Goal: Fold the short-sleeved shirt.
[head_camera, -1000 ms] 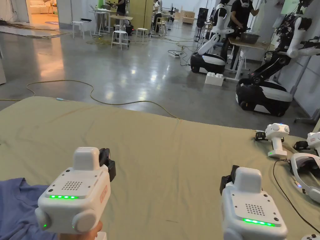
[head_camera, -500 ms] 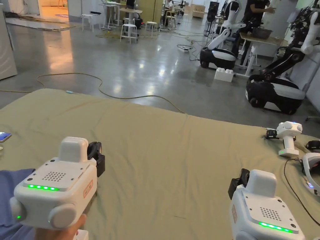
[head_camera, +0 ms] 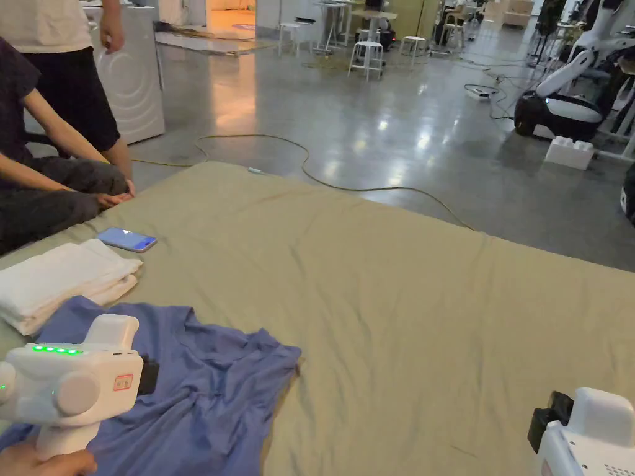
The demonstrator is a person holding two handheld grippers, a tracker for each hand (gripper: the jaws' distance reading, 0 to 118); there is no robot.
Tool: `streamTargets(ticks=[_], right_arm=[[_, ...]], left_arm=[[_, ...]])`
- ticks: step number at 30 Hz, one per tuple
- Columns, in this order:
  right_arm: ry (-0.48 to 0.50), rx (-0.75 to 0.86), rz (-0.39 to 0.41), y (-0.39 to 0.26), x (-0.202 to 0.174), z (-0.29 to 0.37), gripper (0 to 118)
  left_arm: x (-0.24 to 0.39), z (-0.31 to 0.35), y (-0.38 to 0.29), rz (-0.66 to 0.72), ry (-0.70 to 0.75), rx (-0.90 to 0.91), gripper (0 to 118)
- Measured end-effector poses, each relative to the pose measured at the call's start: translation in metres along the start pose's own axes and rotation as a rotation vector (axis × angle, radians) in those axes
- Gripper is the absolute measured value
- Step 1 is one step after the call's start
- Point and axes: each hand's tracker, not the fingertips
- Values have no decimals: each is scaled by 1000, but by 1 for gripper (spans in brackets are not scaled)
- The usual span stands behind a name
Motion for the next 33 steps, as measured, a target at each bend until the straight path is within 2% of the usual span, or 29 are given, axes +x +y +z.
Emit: streamTargets(ticks=[3, 6, 7, 12, 15, 16, 18, 19, 20, 21, 22, 23, 25, 27, 33], right_arm=[[9, -24, 20, -5, -7, -5, 1], [11, -49, 35, -10, -11, -9, 1], [12, -57, 38, -12, -12, -11, 1], [10, -94, 53, -20, -12, -12, 1], [4, -114, 61, -24, -11, -13, 1], [0, -121, 62, -25, -10, -13, 1], [-3, -134, 62, -27, -9, -14, 1], [-6, -139, 60, -28, -9, -15, 1], [-7, -144, 57, -29, -9, -15, 1], [-7, -150, 53, -30, -9, -15, 1], [-6, -154, 50, -30, -10, -16, 1], [-5, -159, 48, -31, -11, -16, 1], [0, -166, 45, -32, -12, -18, 1], [4, -169, 48, -33, -14, -18, 1], [13, -169, 48, -40, -11, -26, 1]], left_arm=[[-18, -19, -10, 28, -28, -81, 35], [-22, -38, -18, 47, -59, -130, 69], [-24, -45, -18, 53, -67, -132, 73], [-24, -93, -27, 75, -120, -249, 74], [-21, -119, -37, -4, -45, -323, 74], [-18, -121, -38, -46, -32, -294, 74], [-11, -117, -34, -82, 6, -282, 72], [-2, -107, -37, -93, 19, -273, 67], [0, -105, -39, -107, 33, -262, 60], [4, -104, -41, -117, 40, -255, 46], [8, -103, -43, -124, 32, -251, 46], [8, -107, -43, -140, 16, -247, 40], [10, -111, -44, -156, 23, -242, 14], [9, -109, -45, -148, 13, -246, 5], [-19, -97, -36, -66, -77, -97, 2]])
